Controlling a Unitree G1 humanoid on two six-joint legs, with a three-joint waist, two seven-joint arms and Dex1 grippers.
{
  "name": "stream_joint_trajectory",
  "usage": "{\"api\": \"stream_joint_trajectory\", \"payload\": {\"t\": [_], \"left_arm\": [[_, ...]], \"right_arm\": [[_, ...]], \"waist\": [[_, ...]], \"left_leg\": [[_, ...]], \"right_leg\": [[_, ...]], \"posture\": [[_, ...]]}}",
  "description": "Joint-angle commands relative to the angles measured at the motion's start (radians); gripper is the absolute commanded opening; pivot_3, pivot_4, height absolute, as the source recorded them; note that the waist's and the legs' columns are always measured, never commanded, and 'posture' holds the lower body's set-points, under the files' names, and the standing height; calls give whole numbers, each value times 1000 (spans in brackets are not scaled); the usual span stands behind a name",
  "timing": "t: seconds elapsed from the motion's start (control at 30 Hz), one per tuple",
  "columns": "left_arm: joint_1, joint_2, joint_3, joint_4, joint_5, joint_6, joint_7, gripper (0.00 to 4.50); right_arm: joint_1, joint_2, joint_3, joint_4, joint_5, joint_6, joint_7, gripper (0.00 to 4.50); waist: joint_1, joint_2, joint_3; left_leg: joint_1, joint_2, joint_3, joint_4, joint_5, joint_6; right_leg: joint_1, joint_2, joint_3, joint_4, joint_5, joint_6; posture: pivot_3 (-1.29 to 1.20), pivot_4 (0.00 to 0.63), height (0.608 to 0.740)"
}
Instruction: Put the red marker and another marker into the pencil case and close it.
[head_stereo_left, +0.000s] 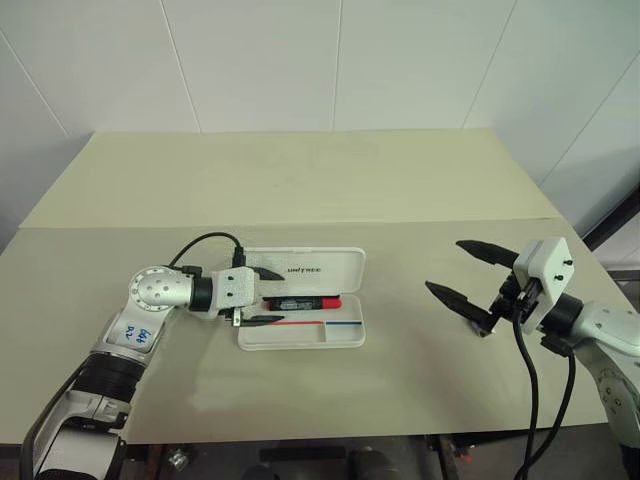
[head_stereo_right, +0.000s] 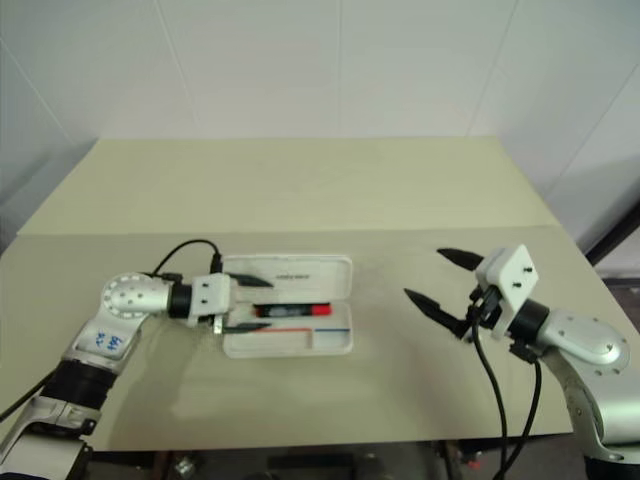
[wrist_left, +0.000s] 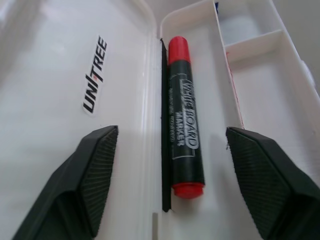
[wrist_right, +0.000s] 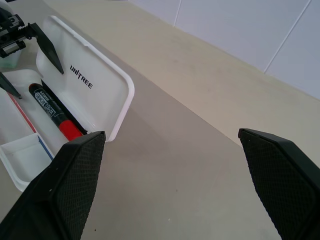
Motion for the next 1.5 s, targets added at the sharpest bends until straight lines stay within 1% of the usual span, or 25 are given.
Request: {"api": "stream_joint_trajectory", "payload": {"t": [0.03, 0.2, 0.4, 0.57, 0.77, 0.83, 0.9, 0.93, 1.1, 1.2, 1.4, 1.5], "left_arm": [[18, 2, 12, -45, -24, -5, -3, 3612], [46, 7, 31, -98, -78, 23, -26, 3612], [120, 42, 82, -237, -184, 112, -56, 3612], [205, 63, 148, -391, -257, 239, -8, 3612], [362, 95, 278, -581, -311, 391, 94, 3612], [448, 122, 353, -624, -322, 428, 110, 3948], [503, 147, 404, -650, -323, 444, 116, 4446], [517, 160, 421, -654, -316, 434, 112, 4446], [519, 244, 498, -565, -284, 357, 69, 4446], [476, 272, 538, -438, -271, 293, 64, 4446], [487, 311, 539, -288, -203, 137, 24, 4446], [454, 362, 511, -161, -164, 27, -37, 4446]], "right_arm": [[-22, -1, -7, -2, 8, -22, 8, 4500], [-43, 8, 13, 21, 2, -32, 15, 4500], [-61, 21, 39, 44, -3, -44, 22, 4500], [-82, 29, 61, 70, -9, -54, 37, 4500], [-112, 37, 84, 112, -15, -72, 55, 4500], [-129, 44, 98, 136, -19, -79, 66, 4500], [-145, 49, 109, 158, -21, -87, 75, 4500], [-152, 51, 114, 168, -23, -92, 79, 4500], [-186, 63, 133, 214, -33, -112, 99, 4500], [-189, 76, 141, 223, -39, -121, 102, 4500], [-170, 84, 135, 211, -41, -124, 97, 4500], [-168, 85, 134, 211, -40, -123, 93, 4500]], "waist": [[0, 0, 0], [-1, 0, 0], [-4, 0, 0], [-3, 0, 0], [-4, 0, 0], [-9, 0, 0], [-9, 0, 0], [-7, 0, 0], [-3, 0, 0], [-4, 0, 0], [-9, 1, 1], [-9, 1, 1]], "left_leg": [[0, 0, 0, 0, 0, 0], [0, 0, 0, 1, 0, 0], [0, 0, 0, 0, 0, 0], [0, 0, 0, 1, 0, 0], [0, 1, 0, 0, 0, 0], [0, 1, 0, 0, 0, 0], [1, 1, 0, -1, 0, 0], [1, 1, 0, -1, 0, 0], [1, 1, 0, 0, 0, 0], [1, 1, 0, -1, 0, 0], [0, 1, 1, -3, 0, 0], [0, 2, 1, -3, 0, 0]], "right_leg": [[0, 0, 0, 0, 0, 0], [0, 0, 0, 1, 0, 0], [0, 0, 0, 1, 0, 0], [0, 0, 0, 1, 0, 0], [0, 0, 0, 1, 0, 0], [0, 0, 0, 1, 0, 0], [0, 0, 1, 1, 0, 0], [0, 1, 1, 1, 0, -1], [0, 0, 0, 0, 0, -1], [0, 0, 0, 0, 0, -1], [-1, 0, 0, -2, 0, -2], [-2, 0, 0, -2, -1, -2]], "posture": [[0, 150, 740], [0, 150, 740], [0, 150, 740], [0, 150, 740], [0, 150, 740], [0, 150, 740], [0, 150, 740], [0, 150, 740], [0, 150, 740], [0, 150, 740], [0, 150, 740], [0, 150, 740]]}}
